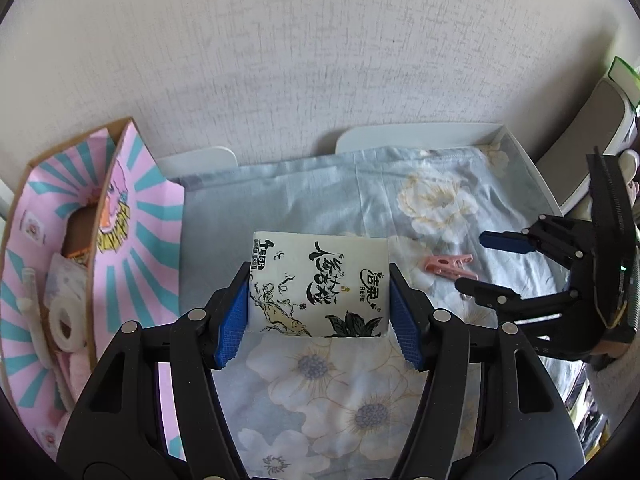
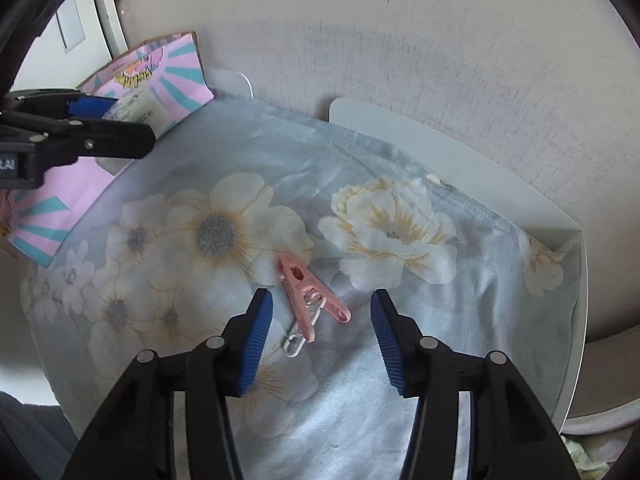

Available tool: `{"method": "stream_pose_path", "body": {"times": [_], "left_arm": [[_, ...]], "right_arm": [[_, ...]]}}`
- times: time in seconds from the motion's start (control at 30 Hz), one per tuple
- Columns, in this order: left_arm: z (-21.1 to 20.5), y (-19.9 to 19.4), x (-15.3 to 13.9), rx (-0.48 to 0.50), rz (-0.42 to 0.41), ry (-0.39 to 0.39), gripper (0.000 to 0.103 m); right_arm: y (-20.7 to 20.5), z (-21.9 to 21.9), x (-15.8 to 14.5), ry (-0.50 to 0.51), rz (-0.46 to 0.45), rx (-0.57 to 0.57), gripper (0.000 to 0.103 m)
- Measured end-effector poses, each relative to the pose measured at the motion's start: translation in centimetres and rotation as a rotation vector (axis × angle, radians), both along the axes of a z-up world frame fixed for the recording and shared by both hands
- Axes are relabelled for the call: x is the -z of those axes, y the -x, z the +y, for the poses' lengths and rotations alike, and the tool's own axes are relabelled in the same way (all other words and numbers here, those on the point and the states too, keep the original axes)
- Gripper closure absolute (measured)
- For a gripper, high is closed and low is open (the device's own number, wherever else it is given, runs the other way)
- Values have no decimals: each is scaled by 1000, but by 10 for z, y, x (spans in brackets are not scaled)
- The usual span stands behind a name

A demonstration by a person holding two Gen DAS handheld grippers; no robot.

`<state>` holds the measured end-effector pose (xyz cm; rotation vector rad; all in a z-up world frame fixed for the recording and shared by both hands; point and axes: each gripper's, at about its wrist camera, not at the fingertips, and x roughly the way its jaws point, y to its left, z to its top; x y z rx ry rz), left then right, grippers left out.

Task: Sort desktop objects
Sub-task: 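Carry packet and clothespin over the cardboard box and open both tools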

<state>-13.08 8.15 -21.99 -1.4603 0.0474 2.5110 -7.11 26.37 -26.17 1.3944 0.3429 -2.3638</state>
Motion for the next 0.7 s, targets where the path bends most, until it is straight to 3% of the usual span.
{"method": "stream_pose_path", "body": {"times": [0.23, 0.33, 0.53, 0.7], "left_arm": [[1, -5, 2, -3, -3, 4, 43], [0, -6, 1, -8, -4, 3, 43], [1, -9, -3, -6, 0, -7, 43], [1, -14, -16, -6, 15, -13, 43]], "right_arm": [[4, -1, 16, -5, -28, -34, 56], [1, -1, 15, 17, -23, -55, 75], [-5, 2, 9, 35, -17, -47, 76], [-18, 3, -20, 78, 29, -34, 76]]}}
